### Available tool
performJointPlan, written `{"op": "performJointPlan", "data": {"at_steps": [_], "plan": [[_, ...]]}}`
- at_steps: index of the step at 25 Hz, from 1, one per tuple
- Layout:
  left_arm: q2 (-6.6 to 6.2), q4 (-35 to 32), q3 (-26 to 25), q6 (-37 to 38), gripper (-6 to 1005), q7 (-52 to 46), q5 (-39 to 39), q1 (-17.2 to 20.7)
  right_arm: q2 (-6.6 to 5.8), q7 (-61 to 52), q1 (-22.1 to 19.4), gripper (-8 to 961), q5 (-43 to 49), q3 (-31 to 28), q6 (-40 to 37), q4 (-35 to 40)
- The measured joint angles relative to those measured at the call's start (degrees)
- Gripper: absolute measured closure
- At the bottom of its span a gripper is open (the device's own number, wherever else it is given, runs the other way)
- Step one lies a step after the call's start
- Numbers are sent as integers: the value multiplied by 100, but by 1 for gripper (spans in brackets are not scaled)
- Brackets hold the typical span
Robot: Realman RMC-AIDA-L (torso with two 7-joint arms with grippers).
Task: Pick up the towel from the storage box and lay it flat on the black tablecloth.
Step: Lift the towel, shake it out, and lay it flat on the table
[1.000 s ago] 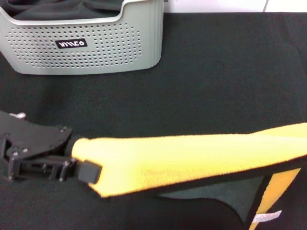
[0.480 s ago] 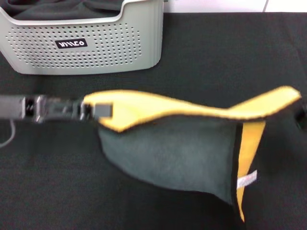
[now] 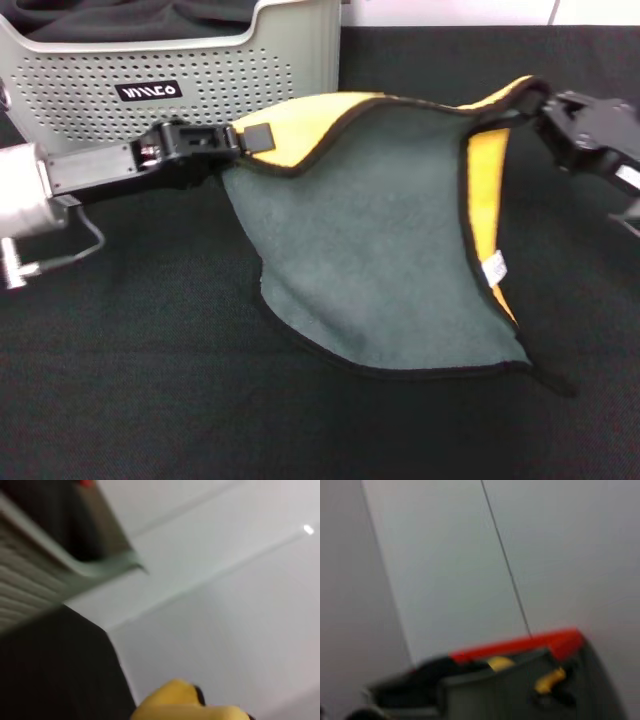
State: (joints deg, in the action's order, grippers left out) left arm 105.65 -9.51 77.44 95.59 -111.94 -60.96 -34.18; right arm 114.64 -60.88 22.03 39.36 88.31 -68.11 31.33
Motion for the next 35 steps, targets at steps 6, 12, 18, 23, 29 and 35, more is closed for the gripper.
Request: {"op": "performJointPlan", "data": {"at_steps": [6,12,18,23,29,35], "plan": [[385,-30,-263,-1228,977,-165,-2,34,68,30,733,947,545,8,1135,-512],[465,-63,-333,-1410,977,-90,-24,73,143,418,803,946,653,-18,1464,-370],[304,-593,-287,-157,977,-43,-288,266,1,421,67,946,713,-28,251,400],[53,-935,-322,1285,977,20,-732,221,-251,-84,-844,946,747,-35,-1573,1256],[-157,-1390,-143,2111,977,13,-1133,14,-205,-629,-2000,946,773,-43,-2744,2269],[-403,-1987,917,2161,977,-37,-1169,-36,-28,-974,-2455,947,858,-223,-3566,2414]]}}
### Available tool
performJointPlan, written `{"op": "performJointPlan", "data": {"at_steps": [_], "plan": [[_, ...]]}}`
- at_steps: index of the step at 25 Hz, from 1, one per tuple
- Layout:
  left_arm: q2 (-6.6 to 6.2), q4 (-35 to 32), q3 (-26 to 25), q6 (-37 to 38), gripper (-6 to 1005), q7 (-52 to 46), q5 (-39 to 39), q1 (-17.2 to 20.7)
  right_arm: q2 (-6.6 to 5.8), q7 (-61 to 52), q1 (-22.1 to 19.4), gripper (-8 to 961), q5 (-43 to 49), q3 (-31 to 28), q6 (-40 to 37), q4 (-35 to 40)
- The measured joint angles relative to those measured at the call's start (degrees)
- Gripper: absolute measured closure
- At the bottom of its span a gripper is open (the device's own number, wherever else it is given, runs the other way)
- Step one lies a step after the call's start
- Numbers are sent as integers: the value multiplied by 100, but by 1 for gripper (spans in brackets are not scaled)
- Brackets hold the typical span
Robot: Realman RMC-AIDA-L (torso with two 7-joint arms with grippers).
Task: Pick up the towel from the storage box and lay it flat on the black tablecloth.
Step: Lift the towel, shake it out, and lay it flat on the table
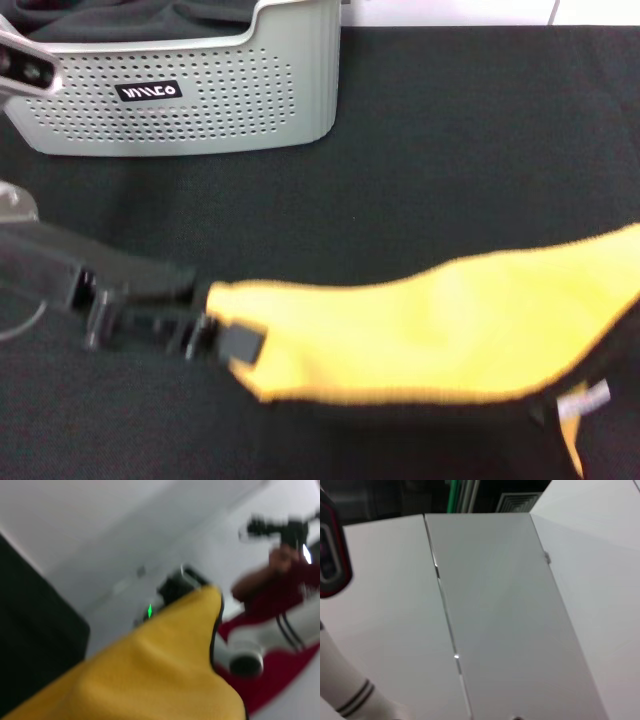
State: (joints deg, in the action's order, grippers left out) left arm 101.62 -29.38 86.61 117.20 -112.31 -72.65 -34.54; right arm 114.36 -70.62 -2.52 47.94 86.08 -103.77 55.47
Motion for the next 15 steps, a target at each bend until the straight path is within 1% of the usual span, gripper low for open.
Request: {"op": "performJointPlan", "data": {"at_steps": [2,4,7,10,11,12,15], "plan": [[-75,-289,491,25,977,27,169,-2,31,-119,-50,947,51,-45,-181,0],[-159,-497,942,33,977,71,417,-3,37,-215,-72,947,70,-51,-294,-28],[-388,-754,1634,37,976,173,961,-3,31,-385,-81,947,110,-53,-383,-91],[-545,-722,1862,33,976,75,1175,1,13,-595,-53,947,178,-56,-403,-173],[-575,-512,1896,27,976,-70,1146,-15,16,-713,-6,947,242,-56,-376,-252],[-575,-512,1896,27,976,-70,1146,-15,16,-713,-6,947,242,-56,-376,-252],[-528,-122,1994,14,976,-152,1075,-87,45,-808,112,947,393,-22,-200,-345]]}}
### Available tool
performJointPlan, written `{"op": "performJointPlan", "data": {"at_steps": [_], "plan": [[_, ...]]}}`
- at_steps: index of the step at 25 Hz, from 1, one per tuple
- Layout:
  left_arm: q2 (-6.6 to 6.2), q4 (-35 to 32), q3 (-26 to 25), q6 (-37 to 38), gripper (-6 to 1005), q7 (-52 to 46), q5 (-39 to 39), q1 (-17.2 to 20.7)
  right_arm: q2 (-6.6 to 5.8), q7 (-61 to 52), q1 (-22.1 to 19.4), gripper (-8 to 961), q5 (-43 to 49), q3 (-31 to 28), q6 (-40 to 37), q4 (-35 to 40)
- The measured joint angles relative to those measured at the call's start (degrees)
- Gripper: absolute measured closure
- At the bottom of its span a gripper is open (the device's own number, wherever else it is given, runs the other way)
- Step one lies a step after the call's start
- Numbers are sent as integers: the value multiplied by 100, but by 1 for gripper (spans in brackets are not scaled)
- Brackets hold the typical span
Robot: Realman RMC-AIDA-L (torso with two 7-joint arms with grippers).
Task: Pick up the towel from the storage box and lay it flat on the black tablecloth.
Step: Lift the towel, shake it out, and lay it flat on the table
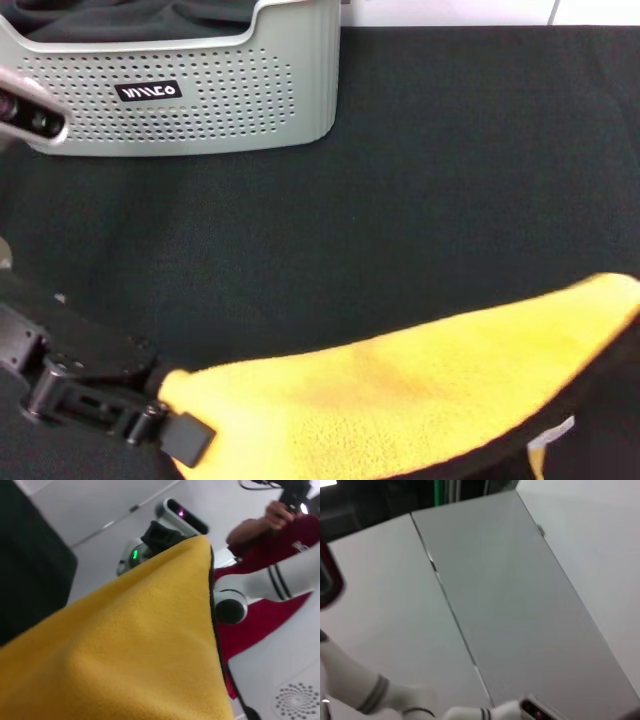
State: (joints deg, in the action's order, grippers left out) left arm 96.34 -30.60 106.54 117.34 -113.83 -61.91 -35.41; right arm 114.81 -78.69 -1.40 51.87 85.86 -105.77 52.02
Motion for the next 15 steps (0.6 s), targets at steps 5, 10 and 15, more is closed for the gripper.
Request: {"op": "performJointPlan", "data": {"at_steps": [5,10,15], "plan": [[274,1071,-133,-57,976,198,-336,-339,41,147,255,946,127,235,1017,-91],[386,1995,-482,-311,976,502,-414,-647,57,479,632,946,126,239,2226,-168],[365,2057,-691,-1098,976,341,-404,-652,25,582,1072,946,266,220,3311,-273]]}}
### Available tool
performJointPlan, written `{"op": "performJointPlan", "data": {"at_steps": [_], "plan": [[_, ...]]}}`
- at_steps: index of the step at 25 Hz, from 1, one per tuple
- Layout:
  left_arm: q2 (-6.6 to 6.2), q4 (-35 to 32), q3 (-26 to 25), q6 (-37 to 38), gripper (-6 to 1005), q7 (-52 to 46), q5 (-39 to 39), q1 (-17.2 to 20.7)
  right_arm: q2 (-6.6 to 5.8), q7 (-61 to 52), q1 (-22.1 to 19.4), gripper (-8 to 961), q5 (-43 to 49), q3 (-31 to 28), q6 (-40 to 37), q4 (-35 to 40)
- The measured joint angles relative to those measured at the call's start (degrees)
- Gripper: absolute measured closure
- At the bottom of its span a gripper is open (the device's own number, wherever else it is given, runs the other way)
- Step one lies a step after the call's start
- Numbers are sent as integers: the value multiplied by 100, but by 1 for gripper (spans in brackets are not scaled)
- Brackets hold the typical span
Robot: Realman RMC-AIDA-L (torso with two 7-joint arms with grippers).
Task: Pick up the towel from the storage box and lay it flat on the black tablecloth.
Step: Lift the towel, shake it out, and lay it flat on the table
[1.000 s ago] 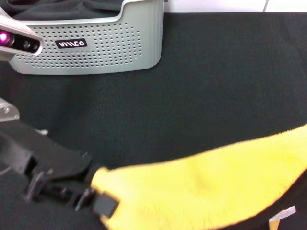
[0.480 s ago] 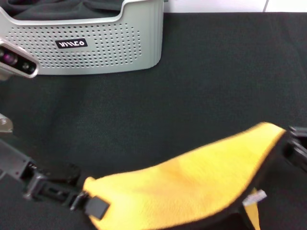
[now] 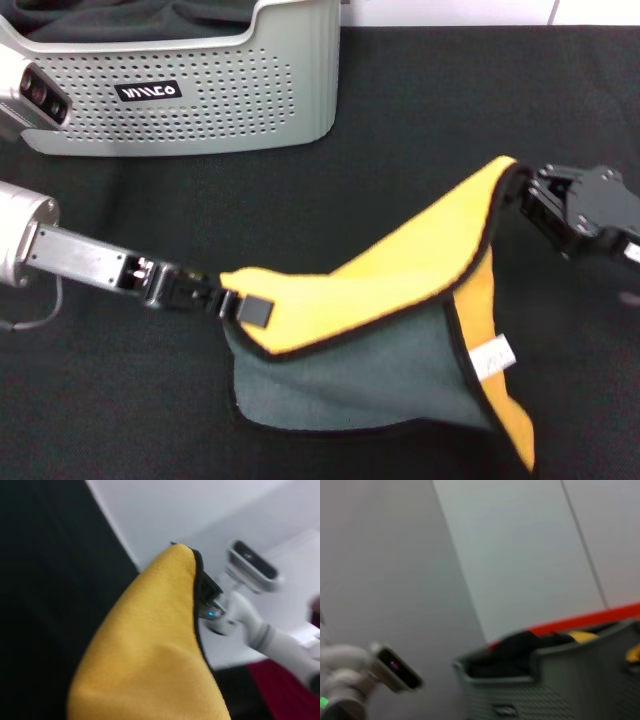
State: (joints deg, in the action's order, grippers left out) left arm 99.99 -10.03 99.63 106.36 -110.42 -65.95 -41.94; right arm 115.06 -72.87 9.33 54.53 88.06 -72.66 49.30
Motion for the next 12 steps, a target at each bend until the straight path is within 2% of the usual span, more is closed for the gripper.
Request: {"op": "performJointPlan", "data": {"at_steps": [7,12], "plan": [[56,62,-324,-1092,976,-120,71,70,-48,62,1016,947,234,-17,907,-864],[108,65,-708,-1754,976,-175,83,209,-51,62,1391,946,530,-20,1401,-1133]]}}
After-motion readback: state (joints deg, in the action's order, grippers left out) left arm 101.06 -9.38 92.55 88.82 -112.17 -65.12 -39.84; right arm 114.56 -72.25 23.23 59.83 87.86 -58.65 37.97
